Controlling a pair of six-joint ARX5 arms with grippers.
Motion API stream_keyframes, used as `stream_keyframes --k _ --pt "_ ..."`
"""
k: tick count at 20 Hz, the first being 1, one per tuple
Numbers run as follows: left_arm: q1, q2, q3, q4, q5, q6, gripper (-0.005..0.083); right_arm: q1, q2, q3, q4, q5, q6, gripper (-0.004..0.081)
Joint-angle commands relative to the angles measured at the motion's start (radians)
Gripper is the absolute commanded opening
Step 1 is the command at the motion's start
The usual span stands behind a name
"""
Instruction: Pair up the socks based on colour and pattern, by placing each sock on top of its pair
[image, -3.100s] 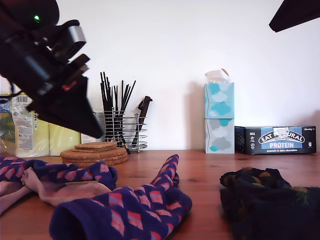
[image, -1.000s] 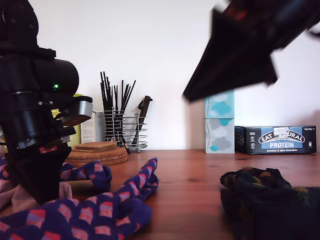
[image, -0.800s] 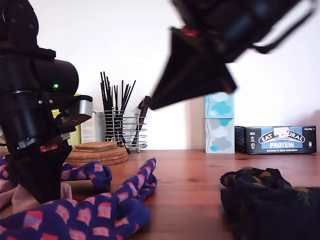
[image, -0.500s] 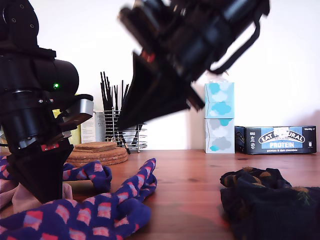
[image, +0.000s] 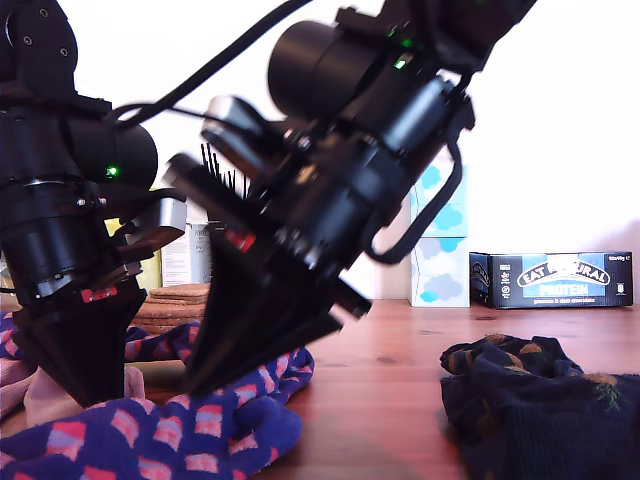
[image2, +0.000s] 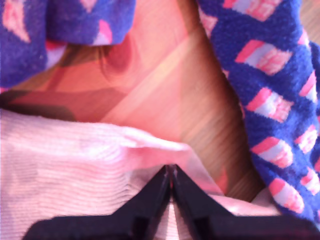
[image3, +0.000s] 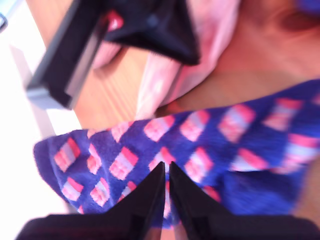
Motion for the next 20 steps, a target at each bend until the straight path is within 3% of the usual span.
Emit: stream_keyframes --k 1,4,15,20 --pt "-0.003 0.022 -0.002 -0.011 0.003 0.008 -0.0021 0.019 0.041 0.005 0.008 -0.003 -0.005 -0.0013" --pt "-0.003 0.022 -0.002 -0.034 0.002 0.015 -0.0021 0.027 0.071 0.005 -0.002 0.005 -0.022 -0.0013" --pt "-0.003 0.022 -0.001 -0.074 -0.001 0.049 -0.0021 0.018 0.075 0.005 -0.111 0.220 -0.143 -0.0013" --pt "-0.003 0.022 -0.001 -0.104 -0.039 0.068 -0.0021 -0.037 0.075 0.005 -0.177 0.264 -0.207 -0.0013"
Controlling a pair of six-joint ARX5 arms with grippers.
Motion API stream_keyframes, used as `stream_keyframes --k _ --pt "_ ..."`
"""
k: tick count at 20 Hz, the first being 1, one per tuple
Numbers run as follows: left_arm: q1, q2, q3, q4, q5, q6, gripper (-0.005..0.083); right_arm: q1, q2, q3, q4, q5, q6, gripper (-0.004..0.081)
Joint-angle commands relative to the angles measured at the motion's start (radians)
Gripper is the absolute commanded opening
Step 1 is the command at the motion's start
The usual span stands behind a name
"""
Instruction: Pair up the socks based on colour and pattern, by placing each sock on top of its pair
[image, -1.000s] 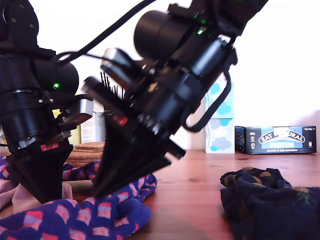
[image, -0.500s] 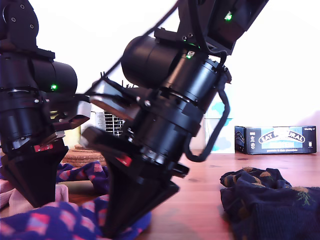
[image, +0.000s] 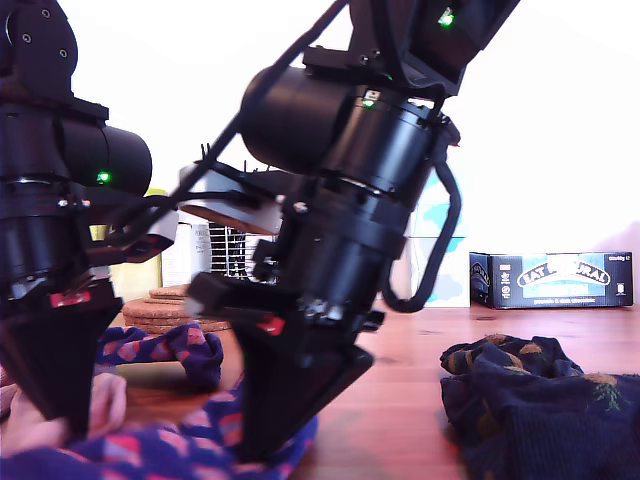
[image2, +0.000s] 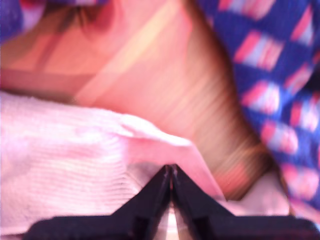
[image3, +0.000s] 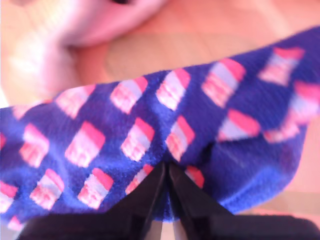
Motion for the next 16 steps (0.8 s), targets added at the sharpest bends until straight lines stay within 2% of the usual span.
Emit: stream_keyframes --k 1,6,10,12,16 --pt "-0.003 0.022 -0.002 -0.003 -0.003 0.012 -0.0021 -0.043 0.022 -0.029 -0.042 0.030 -0.023 -0.0013" --pt "-0.003 0.022 -0.002 0.005 -0.003 0.014 -0.0021 -0.132 0.022 -0.029 -0.123 0.059 -0.074 -0.0013" --pt "-0.003 0.022 0.000 0.013 -0.002 0.014 -0.0021 -0.142 0.021 -0.026 -0.145 0.058 -0.130 -0.0013" --pt "-0.003 0.022 0.011 0.013 -0.002 0.014 -0.0021 -0.142 0.021 0.002 -0.158 0.058 -0.164 -0.0013" --pt "-0.003 0.022 0.049 0.002 0.002 0.014 -0.0021 -0.142 -0.009 0.129 -0.286 0.058 -0.179 -0.0013"
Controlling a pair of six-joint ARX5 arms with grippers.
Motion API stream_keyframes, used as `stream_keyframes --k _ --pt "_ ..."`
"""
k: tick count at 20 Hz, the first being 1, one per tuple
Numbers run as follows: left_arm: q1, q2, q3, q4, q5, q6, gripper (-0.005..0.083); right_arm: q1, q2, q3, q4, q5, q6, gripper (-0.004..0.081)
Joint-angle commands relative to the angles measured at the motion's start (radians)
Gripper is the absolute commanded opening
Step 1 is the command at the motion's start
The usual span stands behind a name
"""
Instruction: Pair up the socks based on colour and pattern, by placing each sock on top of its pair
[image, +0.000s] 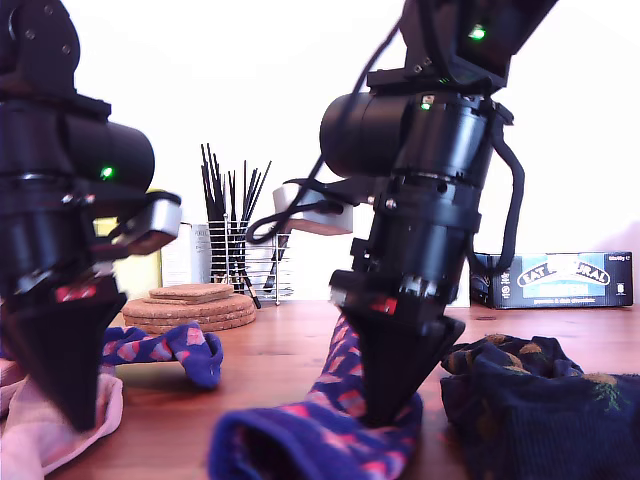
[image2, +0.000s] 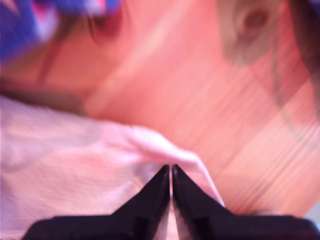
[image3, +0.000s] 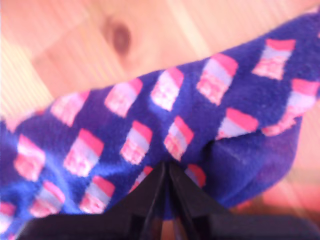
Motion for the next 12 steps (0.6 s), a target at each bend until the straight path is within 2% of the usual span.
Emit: stream_keyframes --k 1,3,8,12 --pt "-0.003 0.021 0.013 -0.010 0.011 0.004 -0.0021 -0.001 -0.030 0.049 -0.031 0.001 -0.009 -0.0013" --pt "-0.003 0.021 0.023 -0.006 0.016 0.004 -0.0021 -0.001 -0.103 0.063 -0.032 -0.013 -0.005 -0.0013" --pt "-0.003 -0.015 0.027 0.029 0.072 0.004 -0.0021 -0.001 -0.301 0.060 -0.032 -0.014 0.102 -0.0013" --pt "-0.010 -0.127 0.027 0.124 0.121 -0.010 -0.0021 -0.001 -0.460 0.004 0.037 -0.011 0.174 -0.0013"
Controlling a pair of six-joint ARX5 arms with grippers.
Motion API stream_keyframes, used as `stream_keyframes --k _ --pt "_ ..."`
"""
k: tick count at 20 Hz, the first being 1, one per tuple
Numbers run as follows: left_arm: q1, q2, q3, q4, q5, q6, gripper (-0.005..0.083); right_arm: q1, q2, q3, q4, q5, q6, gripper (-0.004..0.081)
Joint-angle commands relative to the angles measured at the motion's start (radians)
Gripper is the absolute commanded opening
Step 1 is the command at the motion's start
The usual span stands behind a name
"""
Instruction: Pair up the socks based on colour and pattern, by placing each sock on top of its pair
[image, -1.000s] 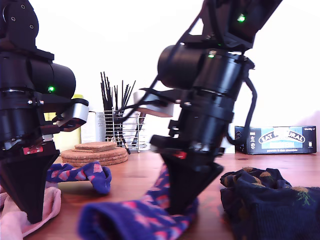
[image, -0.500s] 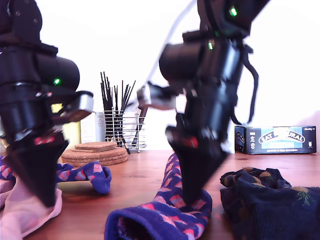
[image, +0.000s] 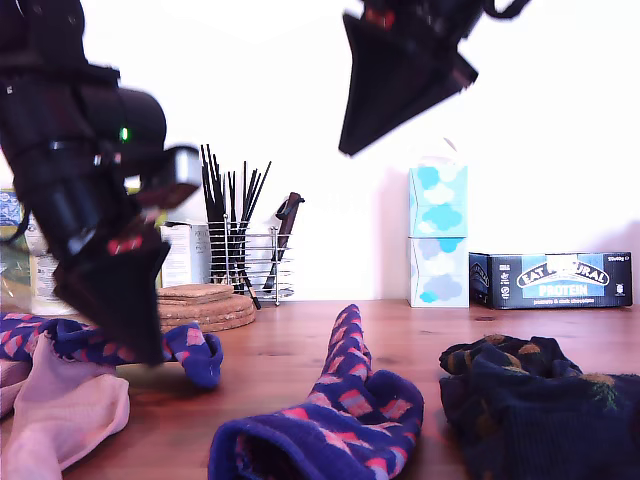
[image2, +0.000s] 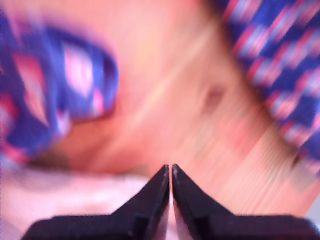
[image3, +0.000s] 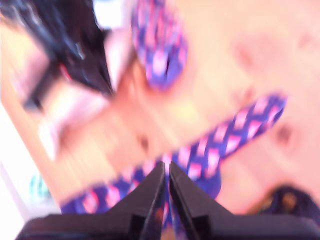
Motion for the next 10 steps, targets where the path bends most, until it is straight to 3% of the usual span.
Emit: stream_keyframes --k 1,5,10 --pt "-0.006 -0.081 0.000 0.032 0.011 -0.008 -0.0021 0.003 -0.063 -0.078 0.031 0.005 0.028 -0.0013" --pt "-0.004 -0.222 0.000 0.061 -0.005 -0.021 -0.0021 0.003 -0.268 -0.277 0.134 0.064 0.078 -0.0013" --pt "0.021 -0.340 0.000 0.043 -0.023 0.071 -0.0021 0.010 -0.590 -0.499 0.135 0.111 0.125 -0.0013"
